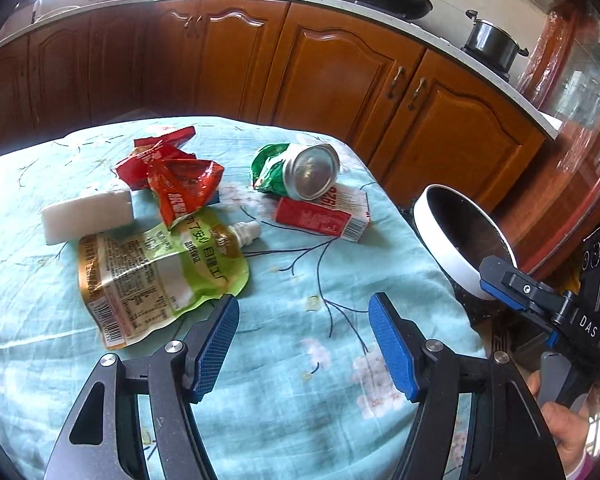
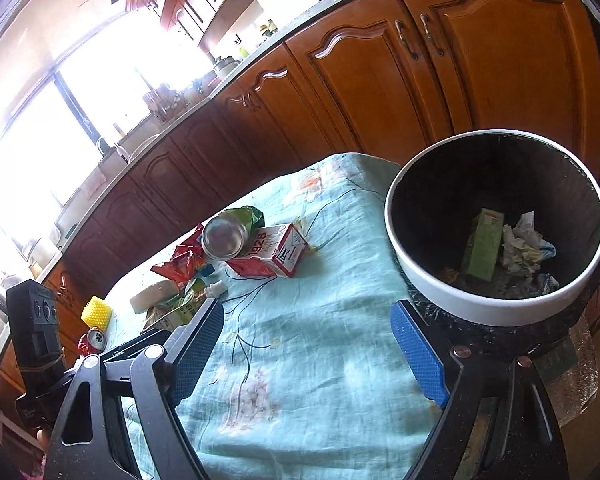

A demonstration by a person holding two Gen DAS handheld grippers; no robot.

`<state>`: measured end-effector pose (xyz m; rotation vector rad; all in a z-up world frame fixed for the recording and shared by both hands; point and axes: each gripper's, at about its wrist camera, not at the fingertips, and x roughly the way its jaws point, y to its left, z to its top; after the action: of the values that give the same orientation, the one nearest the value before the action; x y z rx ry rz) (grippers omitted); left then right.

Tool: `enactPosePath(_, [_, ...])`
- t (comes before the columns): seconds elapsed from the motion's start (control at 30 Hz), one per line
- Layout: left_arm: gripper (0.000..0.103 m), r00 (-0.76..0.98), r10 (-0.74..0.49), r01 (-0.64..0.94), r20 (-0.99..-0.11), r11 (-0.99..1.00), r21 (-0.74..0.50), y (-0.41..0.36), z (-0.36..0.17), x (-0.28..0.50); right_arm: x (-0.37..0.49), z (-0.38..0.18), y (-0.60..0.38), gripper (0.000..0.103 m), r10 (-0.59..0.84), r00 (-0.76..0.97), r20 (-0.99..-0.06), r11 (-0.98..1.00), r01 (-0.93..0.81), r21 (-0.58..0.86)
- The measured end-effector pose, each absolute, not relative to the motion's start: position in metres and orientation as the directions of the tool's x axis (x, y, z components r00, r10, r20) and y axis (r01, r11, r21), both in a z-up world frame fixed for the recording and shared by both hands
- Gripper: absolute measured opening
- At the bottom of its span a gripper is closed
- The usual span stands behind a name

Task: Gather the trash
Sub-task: 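Move both grippers back toward the trash on the table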

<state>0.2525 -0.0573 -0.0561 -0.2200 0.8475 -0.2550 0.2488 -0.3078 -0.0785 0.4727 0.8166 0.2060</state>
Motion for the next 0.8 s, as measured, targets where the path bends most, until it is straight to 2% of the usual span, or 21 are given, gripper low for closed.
enactPosePath(0.47, [0.067, 0.662, -0.241, 0.057, -0.710, 0.961, -0.272, -0.012, -0.052, 0.264, 0.290, -0.084, -0.280, 0.087, 0.384, 0.610, -0.693, 0.910, -0.125, 0.395])
enactPosePath(0.63, [0.067, 0.679, -0.185, 0.040, -0.711, 0.976, -0.216, 0.013, -0.044, 0.270, 0.312, -0.086, -0.265, 0.087, 0.402, 0.569, -0.717, 0.915, -0.221, 0.338])
enactPosePath(0.73, [0.071, 0.689, -0.150, 0.034, -0.710, 0.984, -0.175, 0.033, -0.039, 0.276, 0.325, -0.088, -0.252, 0.090, 0.406, 0.542, -0.736, 0.912, -0.292, 0.288])
enactPosePath(0.8, [0.078, 0.685, -0.149, 0.052, -0.713, 0.986, -0.156, 0.046, -0.038, 0.281, 0.334, -0.090, -0.244, 0.090, 0.409, 0.522, -0.749, 0.906, -0.333, 0.263])
